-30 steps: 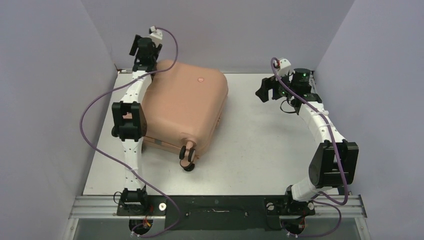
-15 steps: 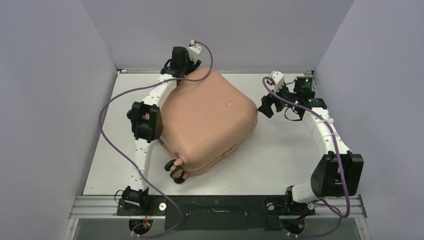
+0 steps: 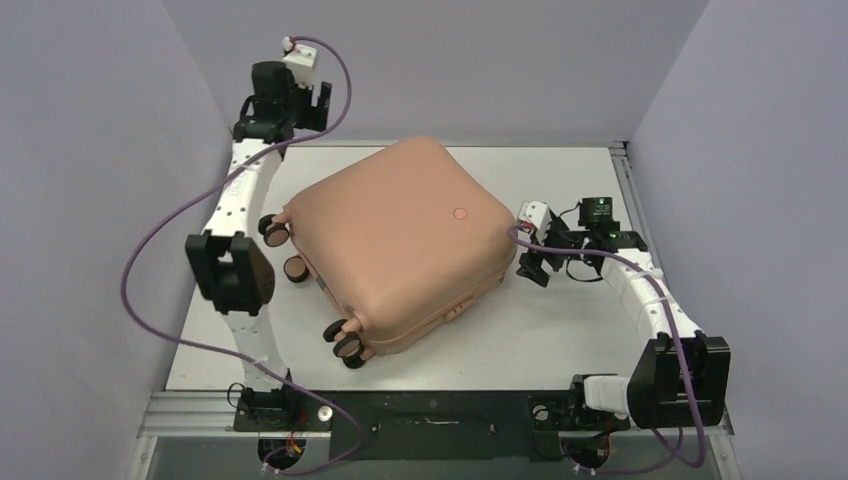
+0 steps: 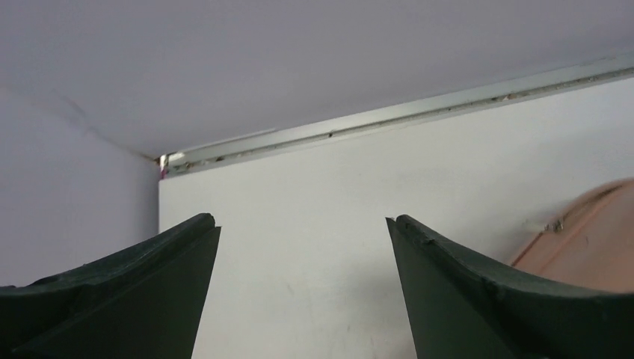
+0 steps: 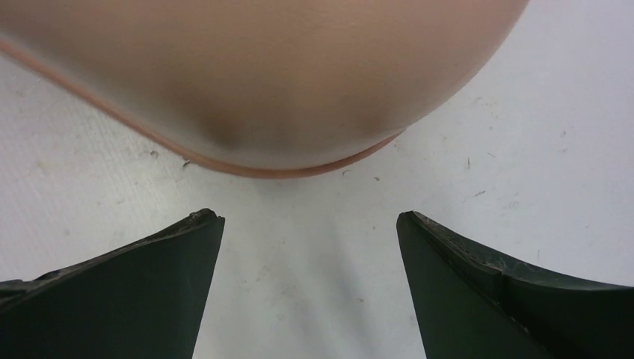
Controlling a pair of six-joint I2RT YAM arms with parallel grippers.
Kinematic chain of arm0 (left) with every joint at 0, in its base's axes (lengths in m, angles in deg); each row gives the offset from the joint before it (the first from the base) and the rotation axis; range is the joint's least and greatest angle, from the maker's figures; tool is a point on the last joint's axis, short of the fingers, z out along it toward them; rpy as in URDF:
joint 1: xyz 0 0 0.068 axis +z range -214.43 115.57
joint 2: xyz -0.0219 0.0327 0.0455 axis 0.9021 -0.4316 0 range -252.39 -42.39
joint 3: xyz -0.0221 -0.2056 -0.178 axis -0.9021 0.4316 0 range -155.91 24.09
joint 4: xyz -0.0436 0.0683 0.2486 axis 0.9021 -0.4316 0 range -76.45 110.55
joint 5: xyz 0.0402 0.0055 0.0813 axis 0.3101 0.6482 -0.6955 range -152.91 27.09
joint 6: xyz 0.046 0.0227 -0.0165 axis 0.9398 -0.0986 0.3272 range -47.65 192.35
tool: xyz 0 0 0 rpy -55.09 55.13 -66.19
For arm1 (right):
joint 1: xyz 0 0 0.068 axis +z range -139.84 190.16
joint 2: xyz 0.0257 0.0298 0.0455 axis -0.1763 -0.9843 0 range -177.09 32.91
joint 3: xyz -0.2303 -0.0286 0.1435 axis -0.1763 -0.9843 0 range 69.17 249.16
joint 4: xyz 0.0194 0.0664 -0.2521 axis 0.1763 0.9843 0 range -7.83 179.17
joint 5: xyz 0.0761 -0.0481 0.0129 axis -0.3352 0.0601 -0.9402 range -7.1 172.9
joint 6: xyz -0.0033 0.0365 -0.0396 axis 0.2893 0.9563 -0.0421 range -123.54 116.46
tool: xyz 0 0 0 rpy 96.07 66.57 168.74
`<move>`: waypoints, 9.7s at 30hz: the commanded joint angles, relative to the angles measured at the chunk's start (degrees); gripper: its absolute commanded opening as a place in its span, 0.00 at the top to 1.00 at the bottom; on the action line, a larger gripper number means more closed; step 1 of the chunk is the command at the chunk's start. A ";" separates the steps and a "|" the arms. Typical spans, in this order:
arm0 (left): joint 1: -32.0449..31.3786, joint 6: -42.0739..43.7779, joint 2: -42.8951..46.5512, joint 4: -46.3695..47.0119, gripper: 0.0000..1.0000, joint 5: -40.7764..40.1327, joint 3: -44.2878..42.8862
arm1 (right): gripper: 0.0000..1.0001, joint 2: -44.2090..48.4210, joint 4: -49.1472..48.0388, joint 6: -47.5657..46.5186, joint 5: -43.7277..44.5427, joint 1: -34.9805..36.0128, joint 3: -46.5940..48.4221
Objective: Pack the luggage
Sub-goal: Move the luggage to the center of the board, then zip the luggage at the center of the board, then move the luggage to the center of the board, then zip the luggage at the center of the board.
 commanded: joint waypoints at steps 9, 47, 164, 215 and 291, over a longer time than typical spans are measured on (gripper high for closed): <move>-10.47 8.30 32.03 4.79 0.12 2.98 35.80 | 0.10 -0.14 -39.63 29.33 15.16 7.29 -3.88; -19.41 10.66 43.91 -8.12 0.15 23.47 40.75 | 0.89 3.16 -66.75 39.27 5.67 8.90 -29.22; -16.87 7.07 8.48 -2.35 0.11 -0.41 -6.15 | 0.33 7.83 -1.43 10.24 16.67 -10.15 7.12; -29.24 18.14 75.20 -24.49 0.36 11.56 70.64 | 0.30 10.79 27.36 -13.06 19.94 -12.58 12.11; -19.23 7.66 53.94 -7.92 0.97 3.04 68.88 | 0.95 12.36 -21.34 6.90 -14.09 -18.72 -23.72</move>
